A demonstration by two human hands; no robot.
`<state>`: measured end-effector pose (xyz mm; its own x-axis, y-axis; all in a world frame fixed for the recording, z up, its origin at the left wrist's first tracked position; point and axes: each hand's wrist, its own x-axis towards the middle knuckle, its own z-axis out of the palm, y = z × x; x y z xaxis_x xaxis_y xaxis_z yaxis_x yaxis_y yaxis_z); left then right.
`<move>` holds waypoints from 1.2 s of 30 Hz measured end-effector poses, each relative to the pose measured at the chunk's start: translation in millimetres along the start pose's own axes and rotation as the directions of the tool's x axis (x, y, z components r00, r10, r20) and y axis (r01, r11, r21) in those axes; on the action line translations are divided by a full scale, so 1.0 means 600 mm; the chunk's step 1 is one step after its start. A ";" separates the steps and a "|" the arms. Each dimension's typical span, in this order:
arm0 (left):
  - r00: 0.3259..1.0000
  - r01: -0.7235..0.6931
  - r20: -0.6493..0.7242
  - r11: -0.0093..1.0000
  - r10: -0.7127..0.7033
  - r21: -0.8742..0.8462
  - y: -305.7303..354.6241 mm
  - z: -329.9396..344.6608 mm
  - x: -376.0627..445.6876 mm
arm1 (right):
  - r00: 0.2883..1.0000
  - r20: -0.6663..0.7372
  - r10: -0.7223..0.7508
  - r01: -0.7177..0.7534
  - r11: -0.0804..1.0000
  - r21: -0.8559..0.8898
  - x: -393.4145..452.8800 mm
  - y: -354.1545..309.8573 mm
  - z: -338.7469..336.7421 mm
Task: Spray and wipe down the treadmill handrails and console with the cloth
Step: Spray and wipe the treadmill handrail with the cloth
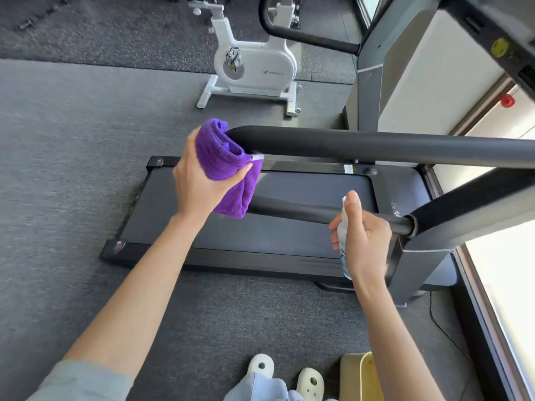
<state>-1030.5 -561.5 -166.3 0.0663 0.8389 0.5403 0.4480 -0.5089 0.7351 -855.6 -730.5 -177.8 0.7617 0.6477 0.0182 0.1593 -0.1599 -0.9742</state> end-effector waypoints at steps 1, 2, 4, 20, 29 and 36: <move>0.997 -0.069 0.045 0.997 0.067 0.033 0.011 -0.006 0.015 | 1.000 0.002 0.001 -0.001 1.000 0.004 -0.001 -0.002 0.004; 0.986 -0.134 0.108 0.988 0.125 0.074 0.021 -0.013 0.030 | 1.000 0.002 0.000 0.000 1.000 0.006 -0.001 -0.003 0.007; 0.948 -0.233 0.256 0.960 0.190 0.152 0.039 -0.027 0.055 | 1.000 0.001 -0.007 0.007 1.000 0.012 -0.002 -0.007 0.011; 0.359 -0.586 0.929 0.796 0.085 0.153 0.270 0.134 0.133 | 0.987 -0.150 -0.053 0.063 0.996 0.060 0.026 -0.014 -0.075; 0.201 -0.432 0.977 0.902 0.072 0.023 0.408 0.333 0.084 | 0.958 -0.286 0.019 -0.004 0.999 0.052 0.064 0.029 -0.209; 0.237 -0.610 0.956 0.793 0.174 0.007 0.477 0.386 0.045 | 0.940 -0.341 -0.012 0.019 1.000 0.017 0.087 0.030 -0.272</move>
<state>-694.2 -639.6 -36.2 0.9459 0.2949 -0.1356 0.3207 -0.9135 0.2504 -710.6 -821.3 -157.7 0.9284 0.3563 0.1054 0.1628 -0.1349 -0.9774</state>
